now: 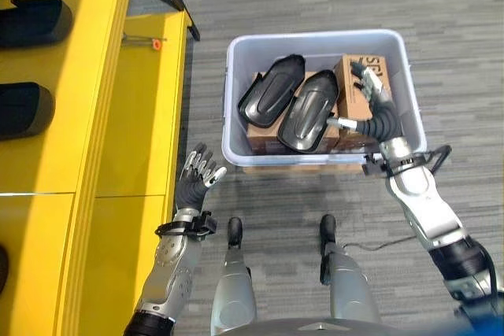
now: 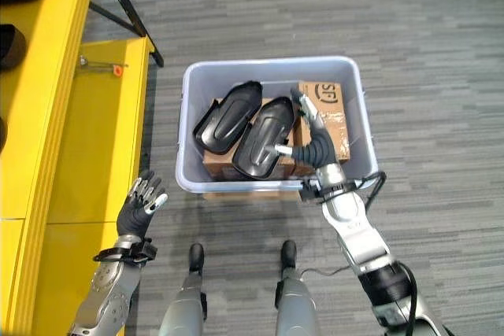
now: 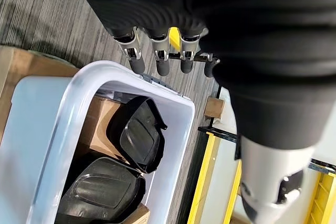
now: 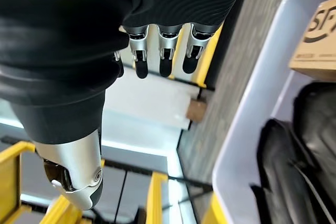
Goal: Move parts from the plastic box to the shelf.
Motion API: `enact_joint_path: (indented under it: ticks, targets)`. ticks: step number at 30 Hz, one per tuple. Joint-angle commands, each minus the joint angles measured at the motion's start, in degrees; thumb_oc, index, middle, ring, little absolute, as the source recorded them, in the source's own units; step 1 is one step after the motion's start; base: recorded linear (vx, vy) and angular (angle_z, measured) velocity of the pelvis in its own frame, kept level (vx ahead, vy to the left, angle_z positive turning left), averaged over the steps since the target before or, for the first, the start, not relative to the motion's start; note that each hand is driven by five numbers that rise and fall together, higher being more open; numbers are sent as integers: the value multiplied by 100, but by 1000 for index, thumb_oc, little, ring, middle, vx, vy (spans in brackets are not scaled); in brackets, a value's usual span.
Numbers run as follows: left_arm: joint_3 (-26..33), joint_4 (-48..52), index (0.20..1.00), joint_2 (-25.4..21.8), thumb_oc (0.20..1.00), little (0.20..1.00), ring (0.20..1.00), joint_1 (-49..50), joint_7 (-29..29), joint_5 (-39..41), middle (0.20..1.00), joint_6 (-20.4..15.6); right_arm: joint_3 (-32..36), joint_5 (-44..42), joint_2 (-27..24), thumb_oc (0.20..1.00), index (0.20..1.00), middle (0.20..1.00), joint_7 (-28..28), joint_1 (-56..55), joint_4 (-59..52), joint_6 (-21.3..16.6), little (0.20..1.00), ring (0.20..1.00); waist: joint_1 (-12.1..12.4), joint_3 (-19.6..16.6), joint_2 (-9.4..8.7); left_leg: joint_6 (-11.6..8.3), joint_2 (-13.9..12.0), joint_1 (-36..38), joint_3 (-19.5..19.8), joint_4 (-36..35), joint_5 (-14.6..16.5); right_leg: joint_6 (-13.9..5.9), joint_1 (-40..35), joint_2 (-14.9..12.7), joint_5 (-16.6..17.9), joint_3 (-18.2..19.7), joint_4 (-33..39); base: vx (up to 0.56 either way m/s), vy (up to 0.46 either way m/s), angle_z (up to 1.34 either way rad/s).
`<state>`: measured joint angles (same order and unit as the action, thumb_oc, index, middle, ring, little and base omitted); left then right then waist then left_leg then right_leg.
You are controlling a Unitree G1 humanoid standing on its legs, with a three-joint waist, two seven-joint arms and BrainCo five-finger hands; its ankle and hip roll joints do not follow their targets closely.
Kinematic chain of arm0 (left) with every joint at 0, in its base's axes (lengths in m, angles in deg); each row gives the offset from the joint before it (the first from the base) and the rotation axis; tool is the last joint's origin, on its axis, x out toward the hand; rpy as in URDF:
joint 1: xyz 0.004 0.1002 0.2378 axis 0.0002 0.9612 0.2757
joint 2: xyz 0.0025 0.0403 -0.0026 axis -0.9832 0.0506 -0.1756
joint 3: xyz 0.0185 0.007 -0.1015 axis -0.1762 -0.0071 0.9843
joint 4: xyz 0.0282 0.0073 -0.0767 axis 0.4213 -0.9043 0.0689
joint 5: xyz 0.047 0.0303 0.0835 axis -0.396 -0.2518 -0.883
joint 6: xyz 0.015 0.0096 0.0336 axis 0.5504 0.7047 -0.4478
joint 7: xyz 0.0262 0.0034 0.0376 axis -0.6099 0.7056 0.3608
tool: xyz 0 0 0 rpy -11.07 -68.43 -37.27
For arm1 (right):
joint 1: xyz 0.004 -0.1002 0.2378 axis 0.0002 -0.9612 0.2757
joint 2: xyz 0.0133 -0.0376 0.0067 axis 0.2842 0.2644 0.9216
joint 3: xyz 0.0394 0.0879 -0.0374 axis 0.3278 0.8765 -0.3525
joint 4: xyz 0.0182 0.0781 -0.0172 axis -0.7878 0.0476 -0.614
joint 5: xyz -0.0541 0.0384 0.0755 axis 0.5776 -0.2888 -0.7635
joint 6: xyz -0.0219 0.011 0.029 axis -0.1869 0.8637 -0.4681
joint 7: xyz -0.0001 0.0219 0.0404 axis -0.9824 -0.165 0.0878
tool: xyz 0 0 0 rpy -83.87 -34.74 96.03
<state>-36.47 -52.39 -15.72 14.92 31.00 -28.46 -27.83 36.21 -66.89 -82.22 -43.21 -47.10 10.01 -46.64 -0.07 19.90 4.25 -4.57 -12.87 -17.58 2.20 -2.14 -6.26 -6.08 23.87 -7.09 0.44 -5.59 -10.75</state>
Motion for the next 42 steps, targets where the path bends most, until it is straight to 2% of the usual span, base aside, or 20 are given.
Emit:
enact_joint_path:
  ticks: [1, 8, 11, 16, 33, 38, 42]
  targets:
    - [142, 616, 1000, -353, 1000, 1000, 1000, -12, 213, 153, 1000, -364, -2, 279, 318, 1000, 1000, 1000, -522, 243, -117, -105, 1000, 1000, 184, -183, -434, -287, -138, 644, 10, -286, 226, -281, 118, -487, 277, 58, 218, 55, -34, 6]
    - [132, 658, 1000, -361, 1000, 1000, 1000, -239, 468, 135, 1000, -426, -106, 20, 612, 1000, 1000, 1000, -851, 788, 373, -28, 1000, 1000, 228, -84, -388, -303, -117, 461, 14, -286, 203, -247, 314, -456, 337, 123, 251, 27, -12, 2]
    - [56, 689, 1000, -375, 1000, 1000, 1000, -329, 636, 99, 1000, -422, -78, -295, 902, 1000, 1000, 1000, -1167, 1084, 891, 13, 1000, 1000, 270, -3, -368, -297, -86, 379, 13, -286, 191, -237, 401, -462, 396, 168, 314, 21, 26, 1]
    - [28, 736, 1000, -401, 1000, 1000, 1000, -417, 860, -51, 1000, -433, 355, -338, 1123, 1000, 1000, 1000, -1693, 837, 982, -26, 1000, 1000, 243, 118, -314, -285, -45, 328, 14, -286, 224, -239, 417, -500, 404, 200, 340, 13, 56, 3]
    - [-123, 758, 1000, -415, 1000, 1000, 1000, -437, 1057, -94, 1000, -483, 438, -453, 1391, 1000, 1000, 1000, -2143, 1054, 1662, 48, 1000, 1000, 239, 292, -259, -266, 3, 228, -21, -286, 244, -236, 535, -510, 448, 275, 406, 0, 5, 0]
    - [-182, 784, 1000, -427, 1000, 1000, 1000, -420, 1115, -32, 1000, -492, 338, -1203, 1604, 1000, 1000, 1000, -2000, 1182, 2010, -138, 1000, 1000, 246, 357, -261, -289, 0, 188, -29, -286, 228, -236, 572, -516, 473, 253, 418, -26, 14, 0]
    - [-189, 773, 1000, -435, 1000, 1000, 1000, -410, 1115, 23, 1000, -506, 300, -1457, 1629, 1000, 1000, 1000, -1972, 1314, 2258, -181, 1000, 1000, 263, 383, -255, -291, 11, 156, -25, -286, 209, -229, 595, -513, 476, 255, 417, 0, 0, 0]
